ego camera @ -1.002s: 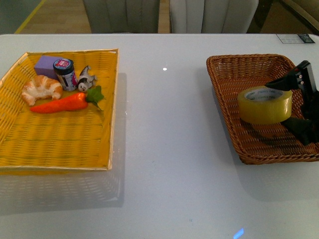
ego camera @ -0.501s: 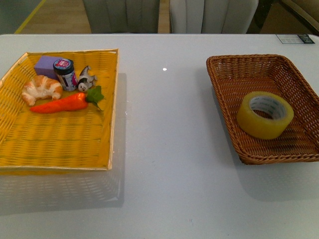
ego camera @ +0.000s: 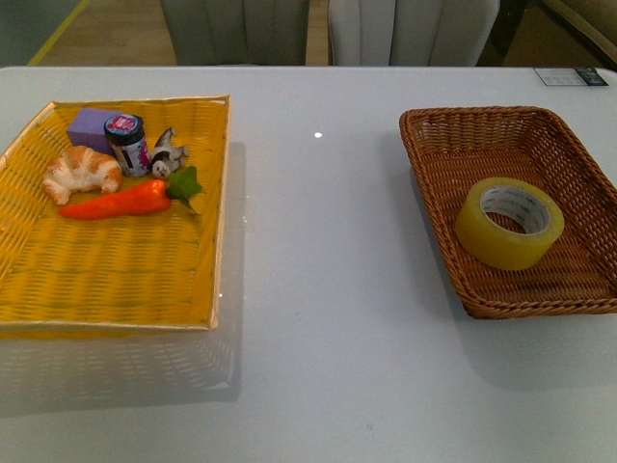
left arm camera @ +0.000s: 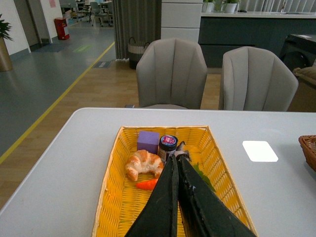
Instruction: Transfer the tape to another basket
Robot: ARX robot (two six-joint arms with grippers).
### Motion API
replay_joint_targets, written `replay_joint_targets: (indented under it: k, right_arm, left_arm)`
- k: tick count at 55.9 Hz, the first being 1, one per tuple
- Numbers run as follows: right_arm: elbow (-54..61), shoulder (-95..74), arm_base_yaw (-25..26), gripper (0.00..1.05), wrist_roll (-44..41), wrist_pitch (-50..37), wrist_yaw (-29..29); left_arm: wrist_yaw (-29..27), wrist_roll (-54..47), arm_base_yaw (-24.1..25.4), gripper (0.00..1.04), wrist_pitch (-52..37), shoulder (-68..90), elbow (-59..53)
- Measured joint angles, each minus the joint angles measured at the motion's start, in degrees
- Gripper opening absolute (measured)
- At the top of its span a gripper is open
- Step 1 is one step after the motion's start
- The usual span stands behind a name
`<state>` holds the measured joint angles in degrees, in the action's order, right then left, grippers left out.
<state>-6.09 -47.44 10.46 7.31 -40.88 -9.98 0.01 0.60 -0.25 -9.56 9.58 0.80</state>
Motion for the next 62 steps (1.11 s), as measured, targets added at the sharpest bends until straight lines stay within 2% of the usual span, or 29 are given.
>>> replay_joint_targets:
  k: [5, 11, 13, 15, 18, 23, 41, 62]
  right_arm:
    - [1.60, 3.28, -1.57, 0.38, -3.76, 2.16, 1.46]
    - [2.60, 7.04, -3.15, 0.18, -5.68, 4.74, 3.06]
    - [3.28, 8.98, -3.89, 0.08, -6.01, 5.79, 3.61]
    - [4.57, 9.33, -4.59, 0.02, -6.64, 3.98, 4.48]
    - [4.79, 10.56, -7.65, 0.02, -6.75, 5.29, 9.01]
    - [4.79, 14.21, -9.97, 0.02, -6.91, 8.28, 9.35]
    - [4.81, 24.83, -10.23, 0.02, -6.95, 18.34, 9.90]
    - [4.81, 32.83, -10.25, 0.02, -6.95, 26.23, 9.90]
  left_arm:
    - [0.00, -0.02, 0.02, 0.02, 8.52, -6.80, 0.02]
    - [-0.02, -0.02, 0.00, 0.02, 9.40, -8.59, 0.02]
    - [-0.02, -0.02, 0.00, 0.02, 9.57, -8.63, 0.02]
    - [-0.02, -0.02, 0.00, 0.02, 9.60, -8.63, 0.02]
    - [-0.02, -0.02, 0.00, 0.02, 9.57, -8.66, 0.02]
    - [0.00, -0.02, 0.02, 0.02, 9.57, -8.68, 0.02]
    - [0.00, -0.02, 0.02, 0.02, 9.57, -8.70, 0.02]
    - [0.00, -0.02, 0.02, 0.02, 9.57, -8.70, 0.02]
